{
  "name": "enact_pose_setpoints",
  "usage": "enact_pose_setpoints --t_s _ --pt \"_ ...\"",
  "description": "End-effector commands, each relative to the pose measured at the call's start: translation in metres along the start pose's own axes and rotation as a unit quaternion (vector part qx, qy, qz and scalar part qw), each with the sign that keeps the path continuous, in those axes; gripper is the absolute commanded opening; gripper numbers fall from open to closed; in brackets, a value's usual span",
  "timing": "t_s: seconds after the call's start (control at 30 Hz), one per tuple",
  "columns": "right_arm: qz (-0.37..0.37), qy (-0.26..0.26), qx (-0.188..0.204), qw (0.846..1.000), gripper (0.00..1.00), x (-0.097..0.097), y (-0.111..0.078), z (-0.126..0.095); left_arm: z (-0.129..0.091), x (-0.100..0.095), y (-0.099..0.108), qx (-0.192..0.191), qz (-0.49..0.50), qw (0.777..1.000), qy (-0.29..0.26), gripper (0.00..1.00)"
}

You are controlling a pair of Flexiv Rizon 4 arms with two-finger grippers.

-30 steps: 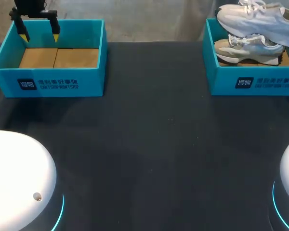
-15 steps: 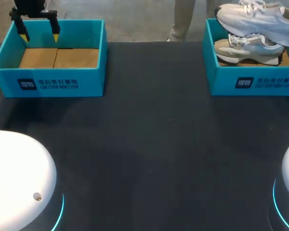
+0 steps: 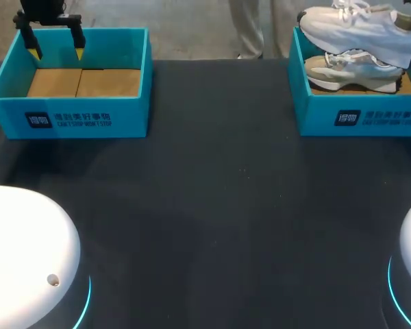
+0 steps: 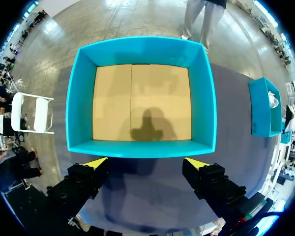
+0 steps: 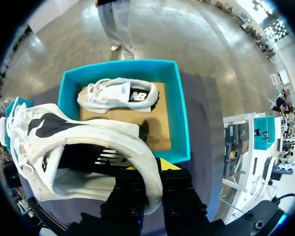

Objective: Take the shoe out of the shoebox, open the shoe tongue, remove and reinsert the insole, then place the shoe into the shoebox

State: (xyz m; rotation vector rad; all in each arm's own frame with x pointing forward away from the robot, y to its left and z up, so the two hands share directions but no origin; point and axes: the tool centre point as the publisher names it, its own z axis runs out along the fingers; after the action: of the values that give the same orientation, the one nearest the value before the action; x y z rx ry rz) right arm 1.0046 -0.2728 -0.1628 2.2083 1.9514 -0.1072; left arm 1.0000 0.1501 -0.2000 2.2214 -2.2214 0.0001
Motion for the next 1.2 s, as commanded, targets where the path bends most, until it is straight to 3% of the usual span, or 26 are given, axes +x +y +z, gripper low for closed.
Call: enact_pose_setpoints --t_s 0.03,0.33,0.8,0.83,1.2 --pt "0.003 -0.011 -0.022 1.0 0.0 0.014 -0.041 -0.018 0.0 0.0 0.0 0.0 0.0 1.0 0.0 1.0" --pt "-0.007 -0.024 -0.023 0.999 0.0 0.055 -0.096 -0.027 0.0 0.0 0.0 0.0 0.0 1.0 0.0 1.0" --pt "-0.024 -0.038 -0.02 0.999 0.0 0.112 -0.157 -0.04 0.0 0.0 0.0 0.0 0.0 1.0 0.0 1.0" --pt "-0.029 -0.038 -0.02 0.999 0.0 0.123 -0.17 -0.043 0.0 0.0 0.0 0.0 0.0 1.0 0.0 1.0" --pt "-0.039 -0.043 -0.014 0.998 0.0 0.171 -0.227 -0.051 0.0 0.0 0.0 0.0 0.0 1.0 0.0 1.0"
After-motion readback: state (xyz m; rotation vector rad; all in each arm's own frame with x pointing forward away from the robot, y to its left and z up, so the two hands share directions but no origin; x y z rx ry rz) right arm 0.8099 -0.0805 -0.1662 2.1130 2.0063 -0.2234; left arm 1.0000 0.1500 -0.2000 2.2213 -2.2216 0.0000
